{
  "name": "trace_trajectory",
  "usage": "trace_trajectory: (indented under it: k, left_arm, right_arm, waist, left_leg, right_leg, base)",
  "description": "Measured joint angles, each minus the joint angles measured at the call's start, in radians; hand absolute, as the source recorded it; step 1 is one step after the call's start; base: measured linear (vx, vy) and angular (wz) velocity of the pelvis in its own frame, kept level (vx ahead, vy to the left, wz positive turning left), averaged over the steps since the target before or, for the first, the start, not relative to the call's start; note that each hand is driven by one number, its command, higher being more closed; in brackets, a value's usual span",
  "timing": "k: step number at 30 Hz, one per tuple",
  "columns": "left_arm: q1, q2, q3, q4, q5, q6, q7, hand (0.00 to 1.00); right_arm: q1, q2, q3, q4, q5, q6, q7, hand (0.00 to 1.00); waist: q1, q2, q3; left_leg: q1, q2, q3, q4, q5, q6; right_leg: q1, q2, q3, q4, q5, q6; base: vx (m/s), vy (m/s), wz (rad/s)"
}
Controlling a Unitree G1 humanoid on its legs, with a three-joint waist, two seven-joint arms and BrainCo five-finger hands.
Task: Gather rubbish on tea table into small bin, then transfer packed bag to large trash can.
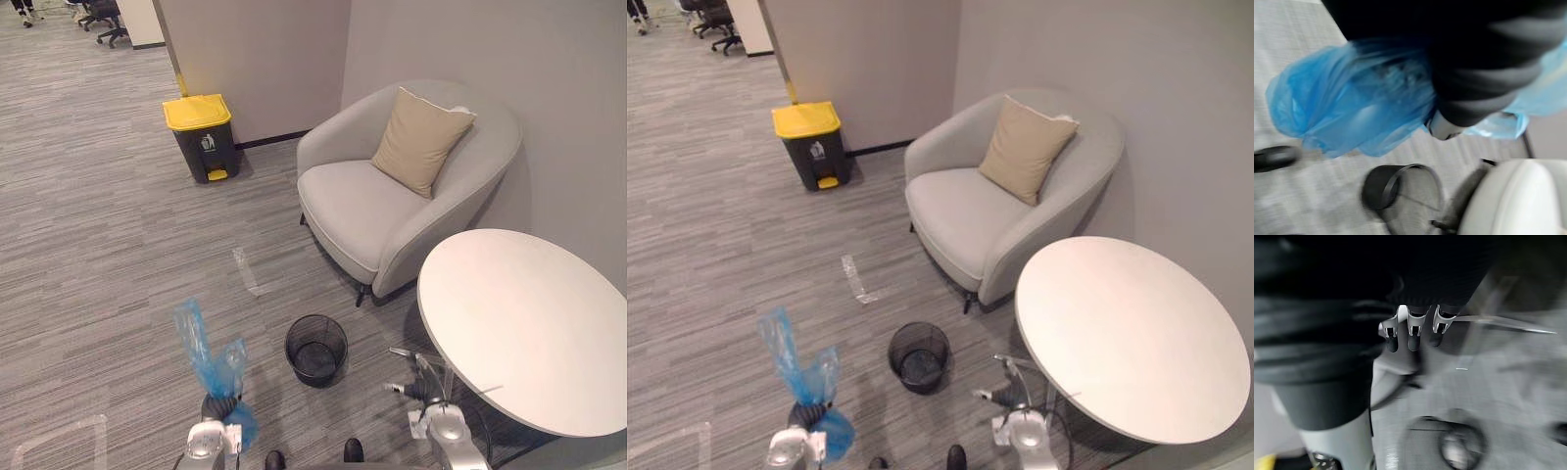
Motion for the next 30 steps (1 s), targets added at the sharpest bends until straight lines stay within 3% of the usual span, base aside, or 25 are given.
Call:
trace_trajectory:
  k: [4, 8, 14, 15, 16, 18, 19, 20, 21, 24, 26, 28, 30]
  left_arm:
    - [0.002, 0.000, 0.008, 0.035, -0.017, 0.003, 0.000, 1.00]
    - [-0.007, 0.000, 0.025, 0.061, -0.019, 0.006, 0.001, 1.00]
    - [-0.047, 0.000, 0.025, 0.065, -0.038, 0.008, 0.001, 1.00]
    - [-0.054, 0.000, 0.026, 0.050, -0.038, 0.008, 0.002, 1.00]
    - [-0.063, 0.000, 0.024, 0.039, -0.038, 0.007, 0.002, 1.00]
    - [-0.062, -0.001, 0.017, 0.000, -0.038, 0.001, 0.002, 1.00]
    - [-0.056, 0.000, 0.019, -0.017, -0.040, -0.005, 0.002, 1.00]
    - [-0.056, 0.000, 0.020, -0.019, -0.042, -0.005, 0.003, 1.00]
    - [-0.068, -0.023, 0.016, -0.013, -0.057, -0.006, 0.003, 1.00]
    - [-0.069, -0.067, -0.007, -0.012, -0.063, -0.005, 0.003, 1.00]
    - [-0.072, -0.077, -0.024, -0.013, -0.065, -0.006, 0.003, 1.00]
    - [-0.090, -0.076, -0.029, -0.013, -0.065, -0.006, 0.003, 1.00]
    - [-0.104, -0.078, -0.068, -0.019, -0.064, -0.006, 0.002, 1.00]
  right_arm:
    - [-0.018, 0.001, -0.017, 0.071, 0.003, 0.008, -0.009, 0.00]
    - [-0.054, 0.000, -0.047, 0.122, 0.020, 0.021, -0.031, 0.00]
    - [-0.080, 0.004, -0.040, 0.135, 0.034, 0.030, -0.048, 0.00]
    - [-0.081, 0.007, -0.033, 0.140, 0.040, 0.031, -0.049, 0.00]
    - [-0.072, 0.011, -0.034, 0.143, 0.041, 0.032, -0.051, 0.00]
    - [-0.067, 0.021, -0.034, 0.150, 0.040, 0.035, -0.053, 0.00]
    - [-0.077, 0.029, -0.033, 0.149, 0.040, 0.034, -0.058, 0.00]
    - [-0.086, 0.030, -0.033, 0.147, 0.040, 0.033, -0.059, 0.00]
    - [-0.126, 0.021, -0.034, 0.141, 0.040, 0.025, -0.071, 0.00]
    - [-0.143, 0.006, -0.034, 0.139, 0.040, 0.025, -0.086, 0.00]
    - [-0.138, 0.007, -0.034, 0.140, 0.038, 0.027, -0.087, 0.00]
    - [-0.136, 0.020, -0.041, 0.139, 0.038, 0.027, -0.095, 0.00]
    - [-0.126, 0.018, -0.065, 0.136, 0.038, 0.027, -0.108, 0.00]
  waist:
    - [0.002, 0.005, 0.017]
    - [0.005, 0.003, 0.075]
    - [0.012, -0.004, 0.127]
    - [0.013, 0.005, 0.134]
    - [0.012, 0.005, 0.135]
    - [0.022, -0.002, 0.131]
    - [0.037, -0.025, 0.125]
    - [0.045, -0.028, 0.123]
    - [0.061, 0.011, 0.143]
    - [0.067, 0.057, 0.164]
    - [0.063, 0.065, 0.167]
    - [0.060, 0.047, 0.182]
    - [0.043, 0.011, 0.193]
  left_leg:
    - [0.007, 0.000, 0.016, 0.000, 0.000, 0.001]
    - [0.007, -0.002, 0.032, 0.016, -0.005, 0.005]
    - [-0.103, 0.001, 0.026, 0.145, -0.035, 0.030]
    - [-0.118, 0.012, 0.022, 0.161, -0.036, 0.041]
    - [-0.122, 0.008, -0.008, 0.179, -0.037, 0.041]
    - [-0.140, 0.000, -0.063, 0.213, -0.035, 0.037]
    - [-0.174, -0.007, -0.075, 0.235, -0.031, 0.026]
    - [-0.188, -0.006, -0.078, 0.239, -0.027, 0.021]
    - [-0.227, 0.024, -0.096, 0.239, -0.002, 0.002]
    - [-0.254, 0.055, -0.149, 0.185, 0.064, -0.029]
    - [-0.250, 0.071, -0.170, 0.118, 0.113, -0.051]
    - [-0.261, 0.091, -0.086, 0.129, 0.093, -0.058]
    - [-0.265, 0.085, 0.014, 0.339, 0.025, -0.017]
  right_leg:
    - [0.000, 0.000, 0.015, 0.001, 0.002, 0.001]
    - [-0.008, -0.001, 0.034, 0.022, 0.006, 0.005]
    - [-0.133, -0.020, 0.039, 0.215, -0.059, 0.020]
    - [-0.150, -0.022, 0.035, 0.305, -0.119, 0.028]
    - [-0.173, -0.029, 0.030, 0.454, -0.197, 0.013]
    - [-0.152, -0.045, 0.031, 0.614, -0.308, 0.033]
    - [-0.124, -0.049, 0.045, 0.544, -0.343, 0.022]
    - [-0.120, -0.047, 0.044, 0.517, -0.353, 0.005]
    - [-0.121, -0.012, 0.018, 0.444, -0.316, -0.026]
    - [-0.119, 0.027, -0.044, 0.381, -0.261, -0.051]
    - [-0.116, 0.037, -0.094, 0.363, -0.241, -0.074]
    - [-0.112, 0.014, -0.153, 0.346, -0.228, -0.095]
    - [-0.104, -0.062, -0.212, 0.339, -0.217, -0.086]
  base:
    - [-0.01, 0.008, -0.12]
    - [-0.03, 0.011, -0.12]
    - [-0.03, 0.005, 0.07]
    - [-0.01, -0.011, 0.52]
    - [-0.01, -0.028, 0.80]
    - [0.02, -0.098, 0.88]
    - [-0.01, -0.144, 0.48]
    - [-0.12, -0.180, 0.25]
    - [-0.14, -0.138, 0.16]
    - [-0.19, -0.114, 0.36]
    - [-0.16, -0.107, 0.67]
    - [-0.16, -0.047, 0.85]
    - [-0.14, 0.010, 0.95]
